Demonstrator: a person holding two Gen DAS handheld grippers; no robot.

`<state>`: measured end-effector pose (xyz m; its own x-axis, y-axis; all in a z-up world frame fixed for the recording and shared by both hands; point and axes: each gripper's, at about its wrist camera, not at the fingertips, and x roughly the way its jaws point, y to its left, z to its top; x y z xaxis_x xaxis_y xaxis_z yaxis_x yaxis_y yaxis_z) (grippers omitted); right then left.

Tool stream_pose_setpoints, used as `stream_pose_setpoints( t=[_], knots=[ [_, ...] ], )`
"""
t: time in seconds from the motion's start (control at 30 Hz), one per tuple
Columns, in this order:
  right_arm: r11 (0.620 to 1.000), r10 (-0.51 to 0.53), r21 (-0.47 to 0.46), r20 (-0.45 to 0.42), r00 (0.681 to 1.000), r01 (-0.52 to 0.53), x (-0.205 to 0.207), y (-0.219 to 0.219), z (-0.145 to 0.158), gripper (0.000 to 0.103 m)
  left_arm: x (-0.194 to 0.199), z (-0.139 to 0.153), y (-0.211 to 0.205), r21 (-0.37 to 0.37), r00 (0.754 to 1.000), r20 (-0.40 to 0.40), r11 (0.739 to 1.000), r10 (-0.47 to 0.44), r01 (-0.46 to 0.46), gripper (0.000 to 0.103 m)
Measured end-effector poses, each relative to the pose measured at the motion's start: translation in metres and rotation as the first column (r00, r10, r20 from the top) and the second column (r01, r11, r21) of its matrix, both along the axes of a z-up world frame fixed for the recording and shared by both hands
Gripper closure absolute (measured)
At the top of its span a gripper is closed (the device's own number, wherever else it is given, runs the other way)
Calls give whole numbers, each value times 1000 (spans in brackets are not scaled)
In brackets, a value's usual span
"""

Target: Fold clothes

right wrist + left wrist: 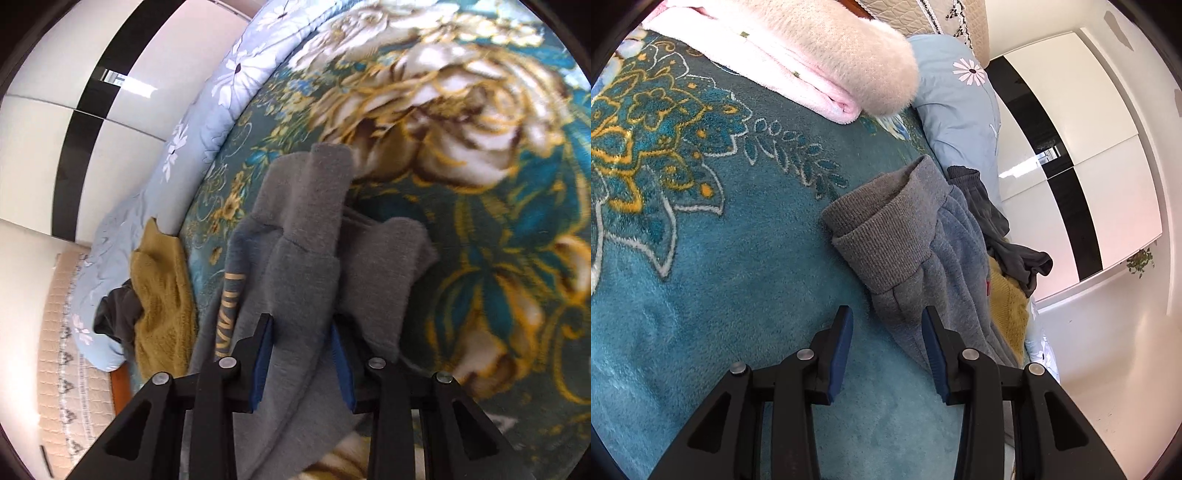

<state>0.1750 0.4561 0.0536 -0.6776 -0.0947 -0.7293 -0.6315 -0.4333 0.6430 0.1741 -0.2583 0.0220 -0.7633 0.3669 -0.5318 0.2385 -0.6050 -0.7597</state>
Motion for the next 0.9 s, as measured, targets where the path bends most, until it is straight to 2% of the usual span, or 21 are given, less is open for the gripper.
stream_pose_setpoints(
  t=[0.1,0.2,0.3,0.33,0.37,0.4,0.57,0.63,0.73,0.8,0.9],
  knots=[
    [1000,-17,12,-18,1000,17,4,10,-1,68,0,0,1,-3,1000,0,1000,-5,5,64],
    [998,-47,-37,-52,998,45,0,17,-11,68,0,0,1,0,1000,-3,1000,-6,6,64],
    [998,-54,-20,-75,996,52,-3,13,-6,67,1,0,0,8,1000,-7,1000,-3,3,64],
    [999,-52,-10,-83,995,51,-5,11,-2,73,1,-1,0,10,1000,-8,1000,-2,2,64],
    [999,-40,4,-106,994,41,-5,9,5,90,2,0,0,10,1000,-8,1000,-2,3,64],
    [999,-22,21,-132,991,25,-3,6,13,99,2,0,0,9,1000,-9,1000,-3,3,64],
    [993,74,111,-255,964,-47,10,-6,49,99,1,0,0,10,1000,-9,1000,-3,4,64],
    [994,48,103,-202,978,-27,20,-3,38,99,1,0,0,12,1000,-9,1000,-4,4,64],
    [1000,1,-4,-125,992,-2,32,9,-3,99,0,0,1,9,1000,-7,1000,-7,7,64],
    [999,10,-51,-138,990,-18,33,14,-15,98,1,0,2,5,1000,-5,1000,-10,10,64],
    [999,23,-36,-174,985,-30,34,14,-7,95,2,0,1,6,1000,-7,1000,-9,9,64]
  ],
)
